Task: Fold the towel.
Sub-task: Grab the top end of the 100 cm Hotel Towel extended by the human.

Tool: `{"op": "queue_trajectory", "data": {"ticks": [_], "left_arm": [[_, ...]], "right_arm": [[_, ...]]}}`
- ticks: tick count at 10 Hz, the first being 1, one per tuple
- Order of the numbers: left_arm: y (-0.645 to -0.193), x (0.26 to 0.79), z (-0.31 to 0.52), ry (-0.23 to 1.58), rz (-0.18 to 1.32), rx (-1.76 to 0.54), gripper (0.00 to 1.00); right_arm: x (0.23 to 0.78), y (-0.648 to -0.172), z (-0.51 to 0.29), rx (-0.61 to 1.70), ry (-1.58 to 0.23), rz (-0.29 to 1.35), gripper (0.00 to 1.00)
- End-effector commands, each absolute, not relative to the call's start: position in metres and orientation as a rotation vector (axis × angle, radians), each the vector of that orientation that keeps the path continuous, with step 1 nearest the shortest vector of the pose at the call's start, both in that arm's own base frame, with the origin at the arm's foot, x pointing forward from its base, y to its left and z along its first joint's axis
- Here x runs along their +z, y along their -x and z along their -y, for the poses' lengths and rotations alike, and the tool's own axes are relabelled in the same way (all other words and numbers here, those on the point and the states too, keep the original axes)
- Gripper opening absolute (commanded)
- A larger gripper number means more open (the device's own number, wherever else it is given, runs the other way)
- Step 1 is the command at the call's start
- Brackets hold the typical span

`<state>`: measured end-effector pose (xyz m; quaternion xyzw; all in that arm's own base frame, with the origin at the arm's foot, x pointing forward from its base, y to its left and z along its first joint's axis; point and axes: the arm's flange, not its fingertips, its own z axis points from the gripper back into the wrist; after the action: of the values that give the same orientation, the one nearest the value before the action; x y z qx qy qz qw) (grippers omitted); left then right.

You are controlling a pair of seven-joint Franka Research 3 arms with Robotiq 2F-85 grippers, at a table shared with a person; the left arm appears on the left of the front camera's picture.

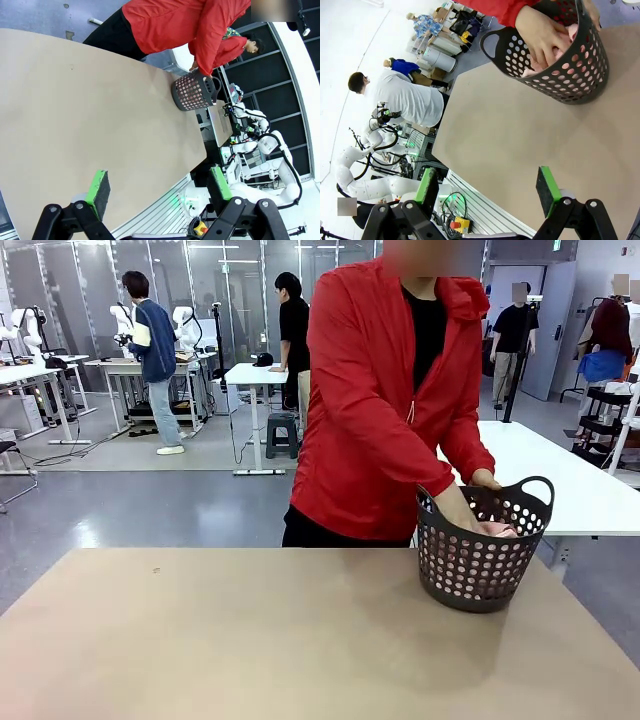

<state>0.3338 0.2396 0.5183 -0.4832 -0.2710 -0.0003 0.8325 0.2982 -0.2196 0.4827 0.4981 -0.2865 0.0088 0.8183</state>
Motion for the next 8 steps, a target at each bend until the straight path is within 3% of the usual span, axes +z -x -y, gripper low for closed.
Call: {"op": "queue_trajectory", "data": {"ticks": [1,8], "left_arm": [[-0.3335,0.519,-0.2404,1.036,0.586,-0.021,1.0],[-0.3335,0.519,-0.2404,1.036,0.586,-0.021,1.0]], "right_arm": [[0.4845,-0.2992,0.2209,0.036,-1.068,0.632,1.0],[0.4845,-0.2992,0.2209,0.036,-1.068,0.632,1.0]]}}
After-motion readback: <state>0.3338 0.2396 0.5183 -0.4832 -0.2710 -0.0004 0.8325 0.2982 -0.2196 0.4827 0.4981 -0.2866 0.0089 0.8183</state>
